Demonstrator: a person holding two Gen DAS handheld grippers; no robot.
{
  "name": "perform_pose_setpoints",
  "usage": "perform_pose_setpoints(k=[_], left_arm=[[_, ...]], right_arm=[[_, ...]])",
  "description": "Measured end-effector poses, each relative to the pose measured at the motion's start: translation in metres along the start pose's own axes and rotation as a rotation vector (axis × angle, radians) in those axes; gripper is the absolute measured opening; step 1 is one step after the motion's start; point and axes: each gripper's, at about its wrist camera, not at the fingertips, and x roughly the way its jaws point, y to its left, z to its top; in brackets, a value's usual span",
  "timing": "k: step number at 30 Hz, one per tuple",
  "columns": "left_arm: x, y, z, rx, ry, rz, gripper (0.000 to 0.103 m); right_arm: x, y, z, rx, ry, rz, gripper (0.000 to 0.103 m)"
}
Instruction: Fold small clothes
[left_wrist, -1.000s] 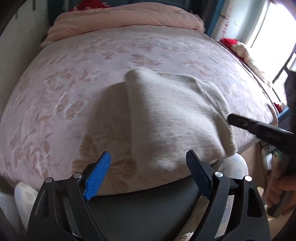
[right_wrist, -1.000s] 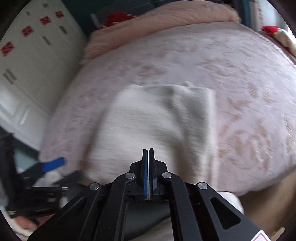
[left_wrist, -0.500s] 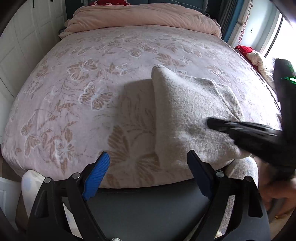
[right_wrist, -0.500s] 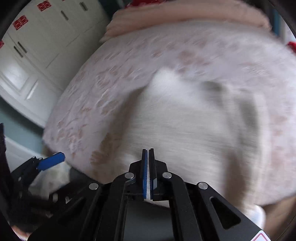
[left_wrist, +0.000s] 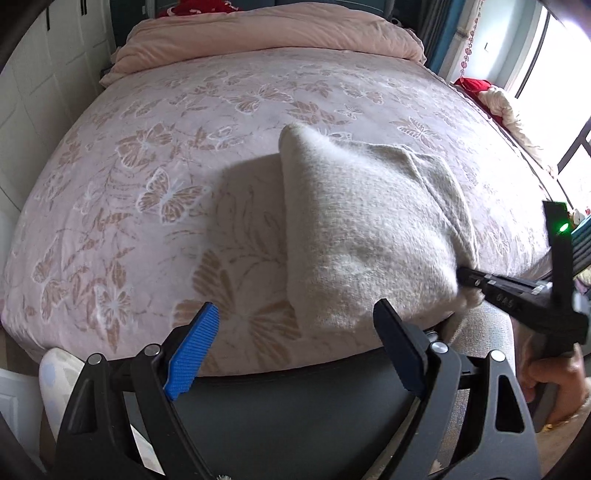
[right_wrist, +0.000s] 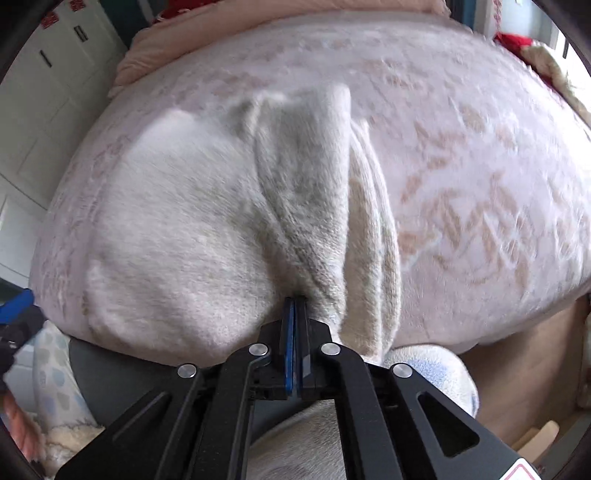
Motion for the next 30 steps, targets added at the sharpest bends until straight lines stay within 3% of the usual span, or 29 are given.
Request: perform_pose_setpoints(k=[3, 5, 7, 8, 12, 14, 15, 20, 21, 23, 24, 26, 27, 28, 30], left_arm=[[0.003, -0.003, 0.001, 0.0, 0.011, -0.003, 0.083], [0.003, -0.007, 0.003, 0.006, 0.01, -0.009, 0.083], [0.003, -0.013, 0.004, 0.017, 0.006, -0.016, 0.084], [0.003, -0.016, 0.005, 0.025, 0.005, -0.016, 0.084], [0.006, -0.025, 0.009, 0.032, 0.012, -0.026, 0.085], [0.004, -0.029, 0.011, 0.039, 0.006, -0.027, 0.085], [0.003, -0.03, 0.012, 0.046, 0.001, -0.022, 0.085], [0.002, -0.026, 0.018, 0.035, -0.014, -0.023, 0.086], [0.004, -0.025, 0.019, 0.028, -0.01, -0.024, 0.086], [0.012, -0.026, 0.024, 0.006, 0.011, -0.053, 0.086], [0.015, -0.026, 0.026, -0.002, 0.014, -0.072, 0.087], [0.023, -0.028, 0.031, -0.003, 0.027, -0.101, 0.09], [0.026, -0.028, 0.034, -0.006, 0.032, -0.107, 0.09], [0.031, -0.027, 0.037, -0.016, 0.036, -0.11, 0.092], [0.037, -0.026, 0.042, -0.033, 0.04, -0.124, 0.094]], right_arm=[[-0.02, 0.0, 0.007, 0.013, -0.035, 0.025, 0.007], [-0.03, -0.002, 0.014, 0.036, -0.084, 0.041, 0.015], [-0.035, -0.013, 0.026, 0.057, -0.122, 0.042, 0.058], [-0.033, -0.021, 0.036, 0.074, -0.141, 0.041, 0.064], [0.006, -0.042, 0.066, 0.128, -0.08, 0.095, 0.065], [0.032, -0.042, 0.078, 0.124, -0.039, 0.151, 0.038], [0.036, -0.038, 0.083, 0.103, -0.034, 0.154, 0.013], [-0.009, -0.012, 0.098, 0.016, -0.204, 0.134, 0.013], [0.001, -0.013, 0.099, 0.008, -0.186, 0.095, 0.015], [0.045, -0.02, 0.099, -0.022, -0.056, -0.014, 0.02], [0.054, -0.023, 0.095, -0.015, -0.029, -0.023, 0.028], [0.038, -0.031, 0.087, 0.043, -0.087, 0.032, 0.041], [0.03, -0.035, 0.083, 0.064, -0.098, 0.045, 0.057], [0.021, -0.039, 0.078, 0.085, -0.114, 0.052, 0.064], [0.01, -0.047, 0.065, 0.122, -0.131, 0.065, 0.073]])
